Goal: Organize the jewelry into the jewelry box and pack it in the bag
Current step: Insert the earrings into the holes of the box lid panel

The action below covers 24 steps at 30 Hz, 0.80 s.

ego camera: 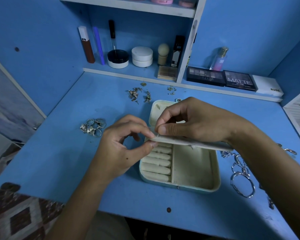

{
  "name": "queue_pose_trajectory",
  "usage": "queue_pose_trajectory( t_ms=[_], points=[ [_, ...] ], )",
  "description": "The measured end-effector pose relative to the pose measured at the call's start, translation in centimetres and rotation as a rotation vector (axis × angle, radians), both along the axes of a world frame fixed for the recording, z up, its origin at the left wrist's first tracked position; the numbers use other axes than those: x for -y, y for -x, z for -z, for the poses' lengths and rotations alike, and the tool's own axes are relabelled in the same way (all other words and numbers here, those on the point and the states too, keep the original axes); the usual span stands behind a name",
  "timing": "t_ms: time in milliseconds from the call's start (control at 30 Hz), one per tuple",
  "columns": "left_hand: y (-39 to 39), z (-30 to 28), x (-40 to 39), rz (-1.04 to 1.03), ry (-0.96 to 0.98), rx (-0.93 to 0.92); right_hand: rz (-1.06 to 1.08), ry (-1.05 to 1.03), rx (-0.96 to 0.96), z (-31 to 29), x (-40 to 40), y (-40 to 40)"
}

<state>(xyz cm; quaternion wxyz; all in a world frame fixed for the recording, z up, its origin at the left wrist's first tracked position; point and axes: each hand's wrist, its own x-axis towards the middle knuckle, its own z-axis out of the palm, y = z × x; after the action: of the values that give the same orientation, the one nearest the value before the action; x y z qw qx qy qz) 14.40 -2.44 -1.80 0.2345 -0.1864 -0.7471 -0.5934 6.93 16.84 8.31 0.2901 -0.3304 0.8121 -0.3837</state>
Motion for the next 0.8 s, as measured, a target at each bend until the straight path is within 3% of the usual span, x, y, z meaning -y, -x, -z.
queue_pose_trajectory(
  t_ms=[800],
  points=[
    [-0.2, -0.32, -0.01, -0.024, 0.023, -0.002, -0.06, -0.085, -0.013, -0.2, 0.58, 0.78]
  ],
)
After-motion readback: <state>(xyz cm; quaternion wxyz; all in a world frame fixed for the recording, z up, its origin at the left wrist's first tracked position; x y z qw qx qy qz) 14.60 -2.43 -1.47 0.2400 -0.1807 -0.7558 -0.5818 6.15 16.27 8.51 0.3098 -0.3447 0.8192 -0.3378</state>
